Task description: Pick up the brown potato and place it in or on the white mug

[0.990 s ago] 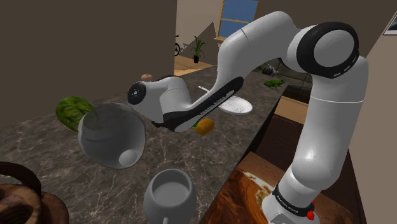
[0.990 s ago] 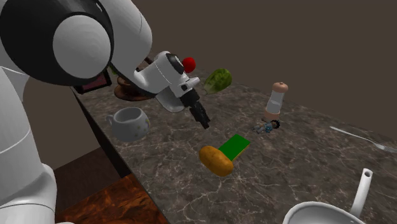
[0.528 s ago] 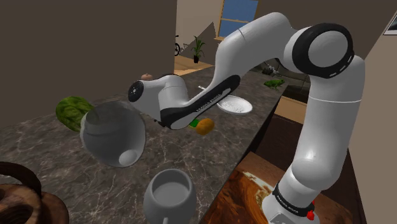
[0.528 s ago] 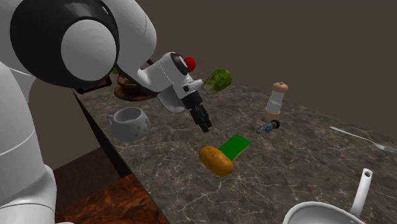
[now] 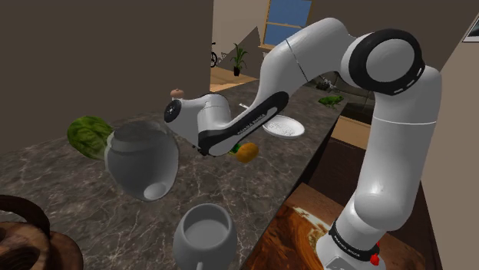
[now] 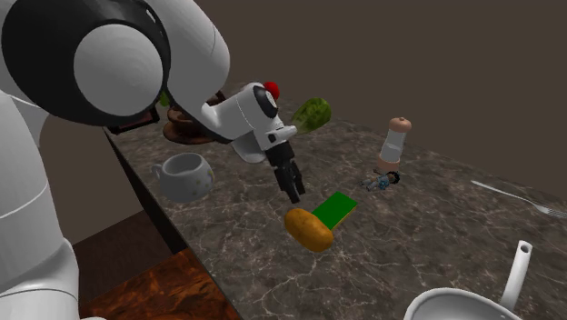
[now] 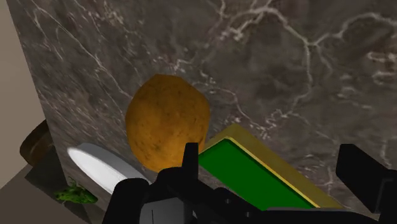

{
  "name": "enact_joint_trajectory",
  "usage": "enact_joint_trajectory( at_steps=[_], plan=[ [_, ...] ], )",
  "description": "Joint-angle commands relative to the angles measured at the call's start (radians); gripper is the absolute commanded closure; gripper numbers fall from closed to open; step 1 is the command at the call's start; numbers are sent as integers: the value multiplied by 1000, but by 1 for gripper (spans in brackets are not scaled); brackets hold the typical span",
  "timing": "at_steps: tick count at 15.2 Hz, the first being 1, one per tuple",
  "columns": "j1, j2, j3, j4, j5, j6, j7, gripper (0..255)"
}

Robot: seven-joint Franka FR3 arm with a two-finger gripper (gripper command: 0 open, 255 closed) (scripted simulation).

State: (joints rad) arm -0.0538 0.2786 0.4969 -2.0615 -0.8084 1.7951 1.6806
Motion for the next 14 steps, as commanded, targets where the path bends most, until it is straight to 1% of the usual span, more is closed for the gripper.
enact_joint_trajectory(
  at_steps=[1,3,5,11,12,13,14],
  plan=[
    [22,10,-17,-49,1,-198,0,0],
    [30,4,-49,-76,-8,-165,1,0],
    [59,0,-80,-77,-1,-159,-3,0],
    [123,-7,-148,-79,12,-147,-13,0],
    [113,-11,-155,-94,3,-132,-16,255],
    [116,31,-163,-74,-17,-121,0,255],
    [115,67,-172,-78,-43,-95,29,255]
  ],
)
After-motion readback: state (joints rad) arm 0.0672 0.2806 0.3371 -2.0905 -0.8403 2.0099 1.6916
